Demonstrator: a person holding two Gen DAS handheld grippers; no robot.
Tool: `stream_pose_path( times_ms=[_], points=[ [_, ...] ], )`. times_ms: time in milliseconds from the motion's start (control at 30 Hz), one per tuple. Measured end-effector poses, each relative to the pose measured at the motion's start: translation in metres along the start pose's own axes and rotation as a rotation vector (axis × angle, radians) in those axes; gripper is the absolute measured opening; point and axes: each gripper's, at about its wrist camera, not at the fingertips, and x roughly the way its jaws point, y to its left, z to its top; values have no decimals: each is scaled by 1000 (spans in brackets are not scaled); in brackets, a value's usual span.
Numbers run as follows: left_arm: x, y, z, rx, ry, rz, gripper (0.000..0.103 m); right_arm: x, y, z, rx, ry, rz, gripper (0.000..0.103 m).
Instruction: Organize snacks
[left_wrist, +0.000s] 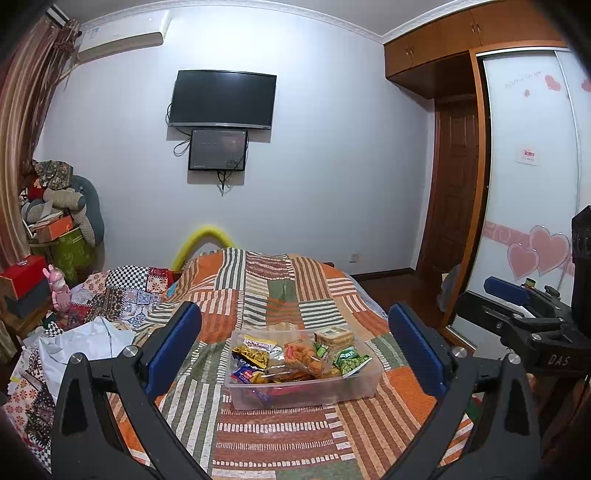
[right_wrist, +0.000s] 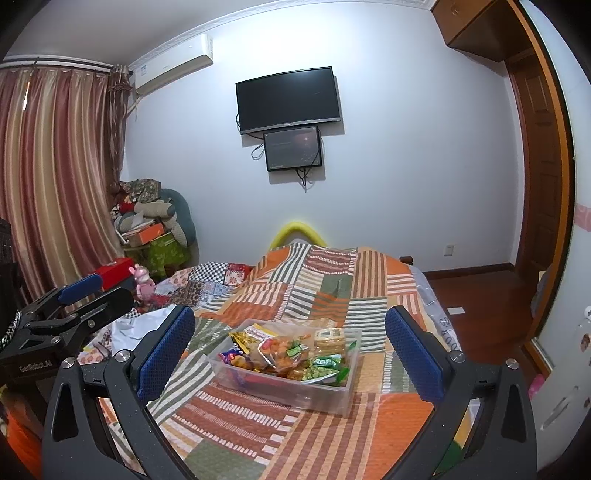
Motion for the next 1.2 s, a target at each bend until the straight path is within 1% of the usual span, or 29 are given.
stream_pose_path(
  times_ms=[467, 667, 933, 1200],
  points=[
    [0, 1, -1, -4, 9, -18, 103, 1, -2, 1, -2, -2, -10, 103],
    [3, 2, -1, -17, 18, -19, 103, 0, -2, 1, -7, 0, -14, 103],
    [3, -1, -3, -6, 8, -10, 103, 0, -2, 1, -7, 0, -16, 103],
    [6, 0, -4, -9, 24, -15, 103, 4, -6, 1, -3, 7, -22, 103]
  ],
)
